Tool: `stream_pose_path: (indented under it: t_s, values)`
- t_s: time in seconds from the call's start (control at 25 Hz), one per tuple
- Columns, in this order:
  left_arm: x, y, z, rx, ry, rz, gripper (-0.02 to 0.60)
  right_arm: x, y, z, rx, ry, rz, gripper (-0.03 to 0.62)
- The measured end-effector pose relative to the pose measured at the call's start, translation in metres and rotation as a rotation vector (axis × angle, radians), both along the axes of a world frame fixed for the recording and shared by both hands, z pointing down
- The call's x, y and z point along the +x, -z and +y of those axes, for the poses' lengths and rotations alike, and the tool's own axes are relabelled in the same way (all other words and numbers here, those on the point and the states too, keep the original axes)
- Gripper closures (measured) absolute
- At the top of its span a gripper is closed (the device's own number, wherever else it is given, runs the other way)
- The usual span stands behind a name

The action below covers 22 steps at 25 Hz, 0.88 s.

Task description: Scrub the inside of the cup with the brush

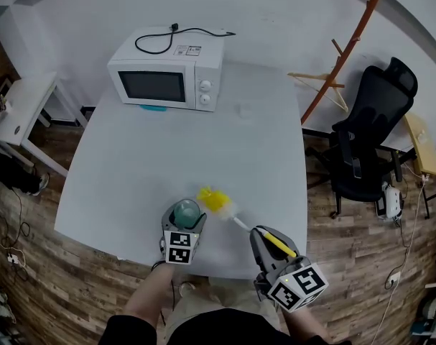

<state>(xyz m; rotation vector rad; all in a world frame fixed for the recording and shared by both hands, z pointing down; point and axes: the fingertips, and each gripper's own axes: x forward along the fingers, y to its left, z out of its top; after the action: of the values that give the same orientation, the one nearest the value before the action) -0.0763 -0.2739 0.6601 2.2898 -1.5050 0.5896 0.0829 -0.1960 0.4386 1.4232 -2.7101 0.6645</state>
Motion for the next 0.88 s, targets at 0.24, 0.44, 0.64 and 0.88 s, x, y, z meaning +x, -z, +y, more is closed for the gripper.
stream_pose_path:
  t_s: [0.24,0.44,0.64,0.88]
  values:
    - [-0.001,0.000,0.000,0.021,0.001,0.014,0.193,-0.003,0.000,0.000,-0.002,0.011,0.001,0.545]
    - [-0.007,0.003,0.005,0.013,0.010,0.060,0.192,-0.009,0.000,0.007,-0.002,0.010,0.004,0.545]
    - [-0.013,0.010,0.016,0.017,-0.009,0.064,0.192,-0.012,0.002,0.019,0.000,-0.007,0.006,0.545]
    - [-0.022,0.027,0.039,0.023,-0.003,0.106,0.193,-0.018,0.006,0.038,0.016,-0.035,0.010,0.545]
